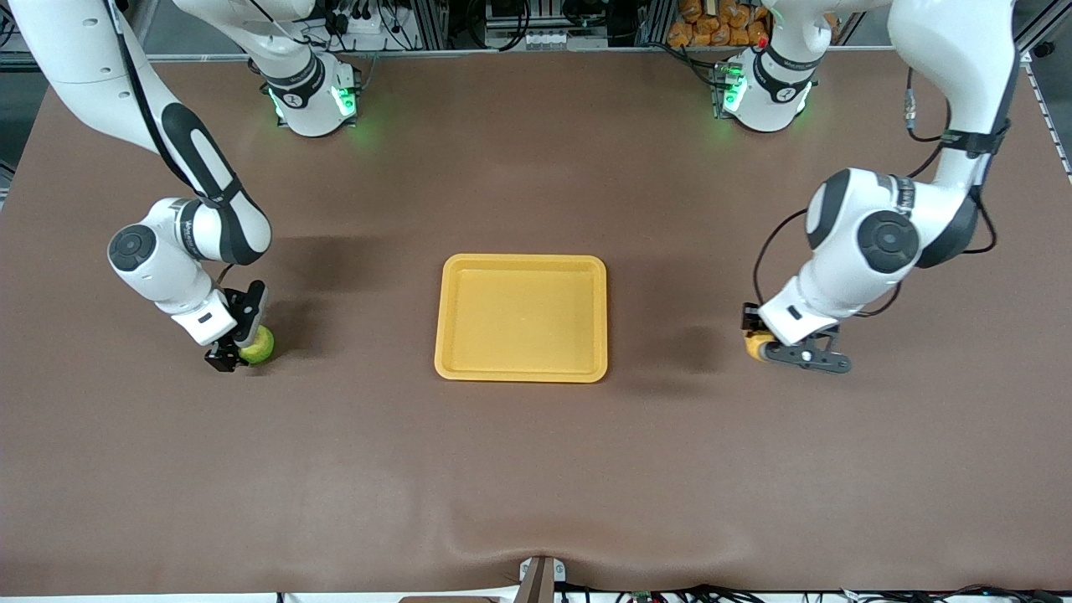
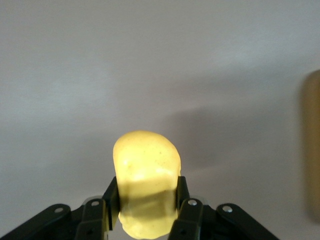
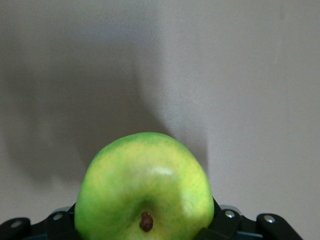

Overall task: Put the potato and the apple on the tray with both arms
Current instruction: 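Carry the apple and potato with both grippers over the yellow tray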

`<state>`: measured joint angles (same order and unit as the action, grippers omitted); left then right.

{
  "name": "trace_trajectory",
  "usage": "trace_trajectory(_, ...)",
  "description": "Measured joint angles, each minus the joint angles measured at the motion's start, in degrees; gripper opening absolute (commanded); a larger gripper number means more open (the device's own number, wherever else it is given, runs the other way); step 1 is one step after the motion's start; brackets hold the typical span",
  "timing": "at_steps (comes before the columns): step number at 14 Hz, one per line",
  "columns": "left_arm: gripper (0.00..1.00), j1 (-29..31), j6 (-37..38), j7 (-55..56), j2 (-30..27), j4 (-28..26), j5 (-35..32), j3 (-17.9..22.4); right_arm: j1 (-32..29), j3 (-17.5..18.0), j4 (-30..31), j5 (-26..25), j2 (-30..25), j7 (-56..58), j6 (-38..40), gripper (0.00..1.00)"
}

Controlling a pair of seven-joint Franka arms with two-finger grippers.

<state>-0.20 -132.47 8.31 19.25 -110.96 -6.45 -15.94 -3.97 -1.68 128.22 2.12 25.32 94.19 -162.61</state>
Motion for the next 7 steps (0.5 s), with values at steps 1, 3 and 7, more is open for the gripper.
trace_trajectory(1, 0.0, -1.18, 0.0, 1.9, 0.54, 0.58, 0.0, -0.26, -0.01, -0.04, -0.41, 0.03, -0.83, -0.26, 1.93, 0.0)
trace_trajectory(3, 0.0, -4.04, 0.63, 4.96, 1.65, 2.23, 0.01, -0.39, -0.01, -0.05, -0.94, 0.07, -3.69, -2.98, 7.38, 0.0)
trace_trajectory(7, 0.0, -11.32, 3.6, 15.28, 4.86, 7.96, 0.07, -0.49, 3.15, 3.11, -1.78, 0.03, -6.69, -6.31, 10.87, 0.0)
